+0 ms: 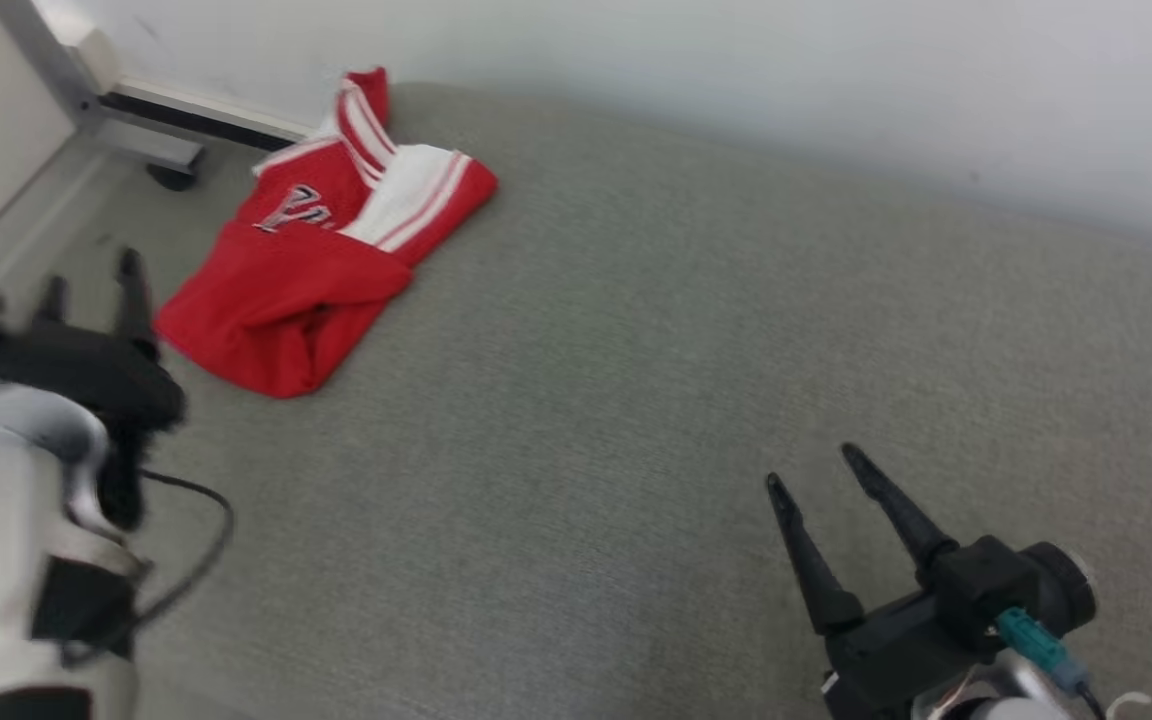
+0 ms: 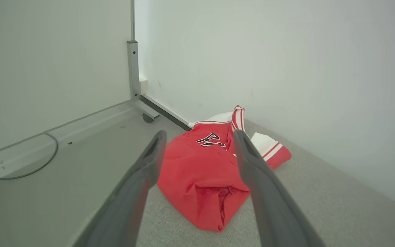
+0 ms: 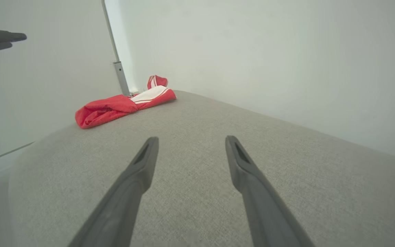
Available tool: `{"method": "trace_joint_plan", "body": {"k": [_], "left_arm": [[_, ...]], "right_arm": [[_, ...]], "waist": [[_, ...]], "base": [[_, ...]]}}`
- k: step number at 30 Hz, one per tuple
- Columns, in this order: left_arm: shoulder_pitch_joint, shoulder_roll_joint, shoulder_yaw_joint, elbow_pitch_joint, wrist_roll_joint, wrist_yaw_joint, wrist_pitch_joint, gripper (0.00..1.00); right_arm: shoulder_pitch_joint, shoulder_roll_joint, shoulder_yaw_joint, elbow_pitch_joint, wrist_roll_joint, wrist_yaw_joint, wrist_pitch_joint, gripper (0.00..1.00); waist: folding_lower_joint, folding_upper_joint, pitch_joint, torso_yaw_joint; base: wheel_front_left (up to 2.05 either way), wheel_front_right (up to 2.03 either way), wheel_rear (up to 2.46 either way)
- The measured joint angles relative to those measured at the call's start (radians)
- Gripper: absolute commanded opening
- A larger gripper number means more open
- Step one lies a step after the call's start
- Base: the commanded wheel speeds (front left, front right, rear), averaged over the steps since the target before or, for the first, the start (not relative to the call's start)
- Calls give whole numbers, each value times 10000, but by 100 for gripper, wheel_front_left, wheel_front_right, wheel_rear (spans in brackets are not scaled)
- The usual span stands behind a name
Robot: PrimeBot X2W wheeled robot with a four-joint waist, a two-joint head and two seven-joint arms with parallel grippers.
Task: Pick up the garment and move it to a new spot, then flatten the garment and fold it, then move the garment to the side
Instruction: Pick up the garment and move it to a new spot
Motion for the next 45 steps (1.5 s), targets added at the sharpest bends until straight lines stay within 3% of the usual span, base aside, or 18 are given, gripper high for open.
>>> {"method": "trace_joint_plan", "body": {"k": [6,13,21,22,23,28,35,39,45], "left_arm": [[-1430,951,291,1538,-255,-50,548,100],[-2486,809,591,2984,-786,232,991,100],[-2925,1091,828,4226,-905,986,639,100],[-2950,1214,825,4312,-907,1026,633,29],[-3005,1308,828,4408,-909,1062,642,0],[-3095,1651,683,4650,-844,1037,863,0],[-3100,1906,182,4543,-541,648,1043,0],[-3329,2197,-274,3975,-148,288,1181,0],[-3730,2130,-882,2516,-111,-272,1459,0]], "right_arm": [[358,-610,-311,-1772,-10,0,685,100],[889,-819,-803,-3486,-209,-2,1120,100],[885,-761,-581,-3758,-167,-2,1195,100],[851,-752,-560,-3705,-159,-2,1189,100],[803,-732,-543,-3653,-121,-2,1143,100],[604,-621,-257,-3196,59,-2,917,100],[109,-171,121,-2046,366,-2,274,100],[-12,207,270,-1281,516,-2,-182,100],[-22,575,81,-347,646,-2,-809,100]], "waist": [[1,0,987,-885],[3,1,2578,-1888],[3,2,3794,-2934],[2,2,3863,-3068],[1,1,3909,-3193],[0,0,3797,-3587],[0,1,2995,-3725],[0,0,2267,-3697],[-1,-1,1045,-3699]], "base": [[0,0,0],[0,0,0],[0,0,0],[0,0,0],[0,0,0],[0,0,0],[0,0,0],[0,0,0],[0,0,0]]}}
